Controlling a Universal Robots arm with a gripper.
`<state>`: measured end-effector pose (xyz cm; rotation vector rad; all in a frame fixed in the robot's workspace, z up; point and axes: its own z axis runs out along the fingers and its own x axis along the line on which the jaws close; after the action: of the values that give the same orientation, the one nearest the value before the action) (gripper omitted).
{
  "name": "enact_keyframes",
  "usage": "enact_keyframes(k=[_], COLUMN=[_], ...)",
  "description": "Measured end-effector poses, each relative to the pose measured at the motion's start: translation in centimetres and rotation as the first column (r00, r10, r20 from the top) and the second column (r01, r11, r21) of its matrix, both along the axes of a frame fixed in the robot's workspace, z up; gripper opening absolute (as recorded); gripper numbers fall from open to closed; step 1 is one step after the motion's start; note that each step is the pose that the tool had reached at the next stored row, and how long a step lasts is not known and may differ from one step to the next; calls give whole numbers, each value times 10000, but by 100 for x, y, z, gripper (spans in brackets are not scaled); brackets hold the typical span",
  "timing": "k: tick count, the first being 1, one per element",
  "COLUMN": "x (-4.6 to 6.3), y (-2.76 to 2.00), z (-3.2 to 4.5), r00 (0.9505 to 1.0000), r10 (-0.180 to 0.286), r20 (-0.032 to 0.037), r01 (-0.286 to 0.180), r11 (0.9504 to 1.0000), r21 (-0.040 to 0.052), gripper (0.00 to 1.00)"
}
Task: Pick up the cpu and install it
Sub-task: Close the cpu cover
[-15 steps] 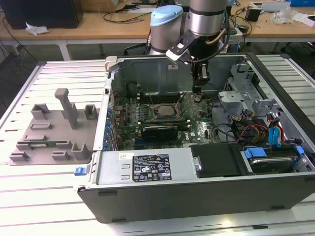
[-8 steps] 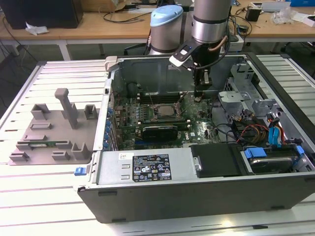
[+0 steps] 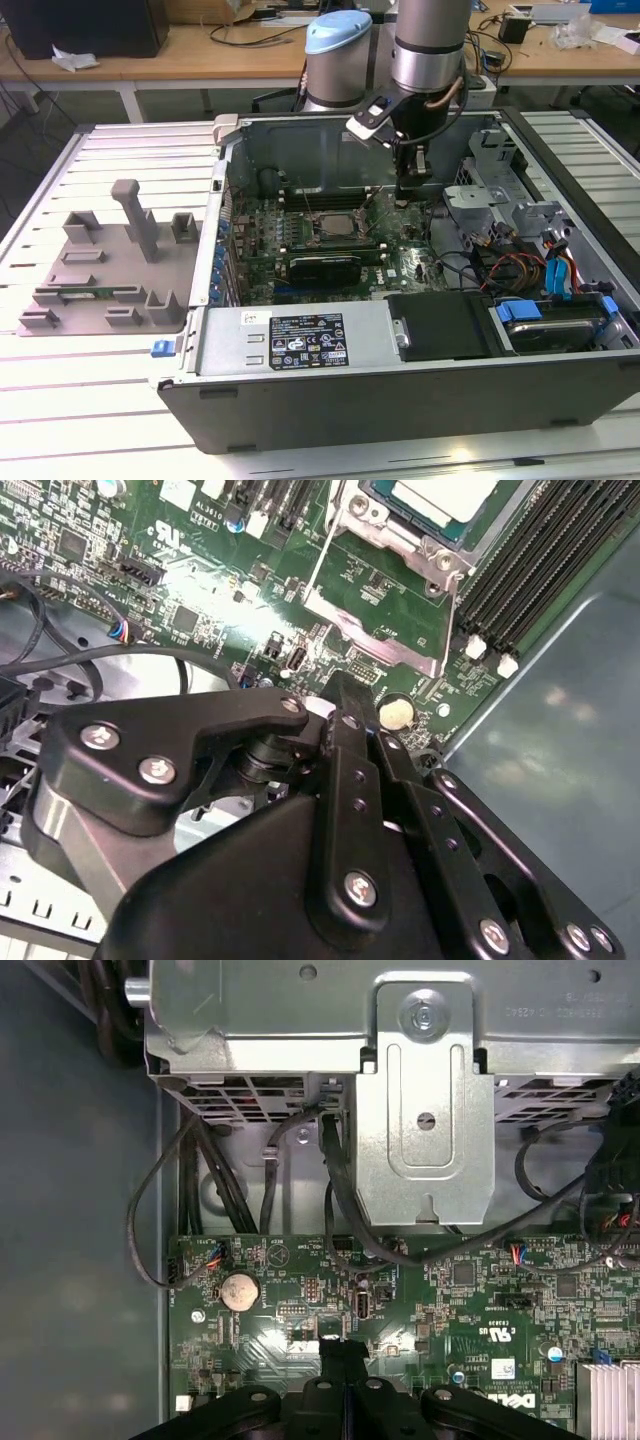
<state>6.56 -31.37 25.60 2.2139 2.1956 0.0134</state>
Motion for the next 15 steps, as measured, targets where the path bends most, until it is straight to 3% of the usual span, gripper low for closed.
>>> enact_keyframes(k=[6, 15], x=[-30, -255], y=[0, -1], z=[-46, -52], r00=[10000, 10000], r10=[0, 0], r20=[-2, -1], r01=[0, 0], r11=[10000, 10000], r21=[-5, 10], gripper=[11, 11])
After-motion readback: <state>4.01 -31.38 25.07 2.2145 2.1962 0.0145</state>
